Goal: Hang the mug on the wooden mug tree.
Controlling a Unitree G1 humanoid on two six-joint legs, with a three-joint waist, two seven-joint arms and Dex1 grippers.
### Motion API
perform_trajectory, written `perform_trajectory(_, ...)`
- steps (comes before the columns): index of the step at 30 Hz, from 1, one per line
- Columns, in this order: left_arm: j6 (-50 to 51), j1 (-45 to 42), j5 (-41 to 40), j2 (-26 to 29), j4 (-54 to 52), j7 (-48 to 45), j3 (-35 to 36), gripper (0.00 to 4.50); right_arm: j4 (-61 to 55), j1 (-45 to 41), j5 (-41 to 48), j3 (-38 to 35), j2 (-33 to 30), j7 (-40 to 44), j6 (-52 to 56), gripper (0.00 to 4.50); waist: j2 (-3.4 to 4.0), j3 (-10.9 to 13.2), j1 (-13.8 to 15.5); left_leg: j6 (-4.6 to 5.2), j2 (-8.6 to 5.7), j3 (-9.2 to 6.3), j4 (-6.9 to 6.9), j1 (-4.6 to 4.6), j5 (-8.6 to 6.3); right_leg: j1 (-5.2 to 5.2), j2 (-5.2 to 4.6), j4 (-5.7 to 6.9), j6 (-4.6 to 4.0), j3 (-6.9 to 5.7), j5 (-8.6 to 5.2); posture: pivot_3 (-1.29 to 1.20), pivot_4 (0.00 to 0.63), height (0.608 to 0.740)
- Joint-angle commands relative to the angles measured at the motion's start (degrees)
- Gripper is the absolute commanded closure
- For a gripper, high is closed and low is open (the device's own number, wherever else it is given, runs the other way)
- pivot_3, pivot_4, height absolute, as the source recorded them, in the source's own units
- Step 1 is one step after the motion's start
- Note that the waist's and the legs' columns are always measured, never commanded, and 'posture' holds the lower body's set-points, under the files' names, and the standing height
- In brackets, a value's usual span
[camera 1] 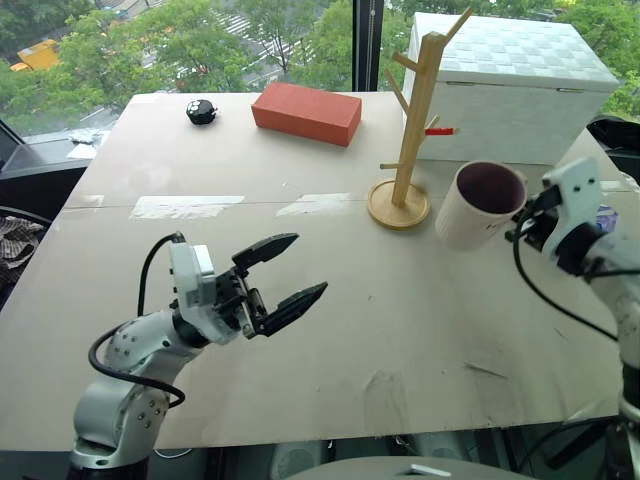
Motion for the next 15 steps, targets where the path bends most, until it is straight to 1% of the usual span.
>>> perform_trajectory(1,0.9,-0.6,-3.0,0.3,-0.5,0.1,1.3,0.0,6.7,-8.5,1.1,2.9,-5.2,6.5,0.2,4.46,0.06,0.1,-0.1,0.0,-0.03,0.0,-0.03,-0.05,0.0,0.0,-0.01,-0.03,-0.01,0.0,0.01,0.0,0.15,0.74)
perform_trajectory(3,1.1,-0.1,-3.1,0.1,-1.0,0.6,1.5,0.0,13.0,-13.8,-0.7,6.7,-7.2,9.6,-2.1,4.46,0.05,0.1,-0.3,0.0,-0.05,0.08,0.01,-0.06,0.0,0.0,-0.03,-0.06,0.0,0.07,0.01,0.0,0.15,0.74)
perform_trajectory(6,0.8,1.4,-3.8,-0.5,-2.5,1.3,2.1,0.0,20.6,-20.2,-2.4,10.9,-7.7,13.7,-5.6,4.46,0.01,0.1,-0.5,0.02,-0.05,0.16,0.02,-0.08,-0.01,0.01,-0.03,-0.17,0.0,0.13,0.02,0.0,0.15,0.74)
perform_trajectory(10,-0.6,4.0,-4.0,-1.7,-3.8,1.9,3.1,0.0,29.9,-27.0,-5.3,15.0,-6.7,17.3,-10.2,4.46,0.02,0.1,-0.5,0.03,-0.02,0.25,0.01,-0.09,-0.02,-0.03,-0.03,-0.19,0.01,0.22,0.02,0.0,0.15,0.74)
perform_trajectory(13,-3.0,7.1,-4.4,-4.0,-6.2,2.3,4.4,0.0,40.1,-34.7,-8.3,18.7,-4.0,20.7,-15.3,4.46,0.05,0.1,-0.6,0.03,-0.01,0.27,0.01,-0.09,-0.02,-0.03,-0.03,-0.18,0.01,0.22,0.02,0.0,0.15,0.74)
perform_trajectory(15,-3.9,8.2,-4.5,-5.0,-7.5,3.0,4.6,0.0,44.7,-37.6,-9.9,19.8,-3.0,21.8,-17.5,4.46,0.04,0.1,-0.7,0.03,-0.01,0.32,0.02,-0.07,-0.02,-0.04,-0.03,-0.17,0.0,0.27,0.03,0.0,0.15,0.74)
